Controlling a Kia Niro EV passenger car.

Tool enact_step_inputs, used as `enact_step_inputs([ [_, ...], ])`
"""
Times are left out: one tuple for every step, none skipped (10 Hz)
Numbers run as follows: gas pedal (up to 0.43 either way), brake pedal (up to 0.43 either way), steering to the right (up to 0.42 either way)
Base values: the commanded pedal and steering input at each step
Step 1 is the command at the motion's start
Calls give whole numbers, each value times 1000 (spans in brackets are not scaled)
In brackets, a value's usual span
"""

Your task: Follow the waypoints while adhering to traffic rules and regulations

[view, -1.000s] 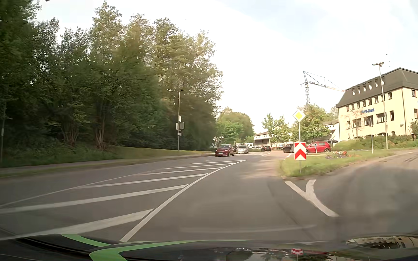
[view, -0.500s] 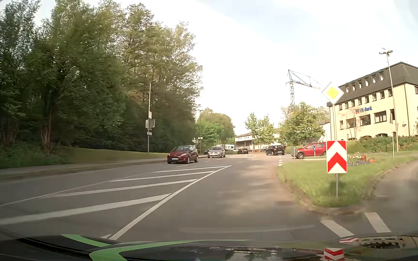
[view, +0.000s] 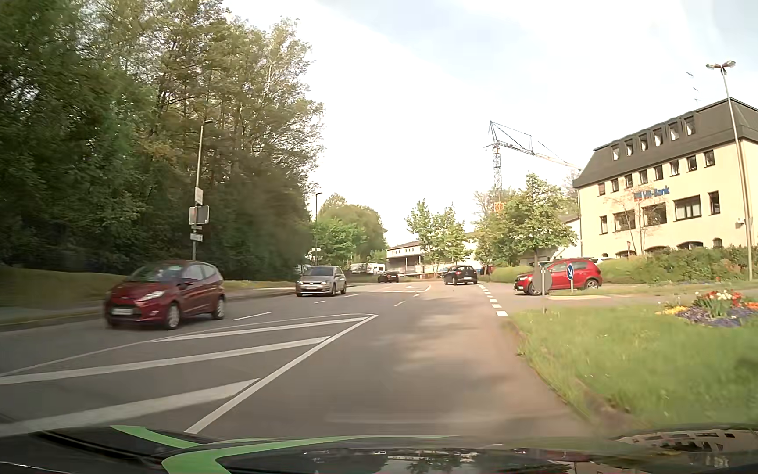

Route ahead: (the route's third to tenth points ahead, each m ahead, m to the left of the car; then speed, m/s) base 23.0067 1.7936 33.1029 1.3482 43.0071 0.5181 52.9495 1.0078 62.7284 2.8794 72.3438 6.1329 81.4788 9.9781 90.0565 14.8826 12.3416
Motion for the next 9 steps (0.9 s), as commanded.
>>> enact_step_inputs([
  [197,0,50],
  [197,0,45],
  [197,0,39],
  [197,0,35],
  [197,0,32],
  [169,0,29],
  [150,0,27],
  [150,0,26],
  [150,0,24],
])
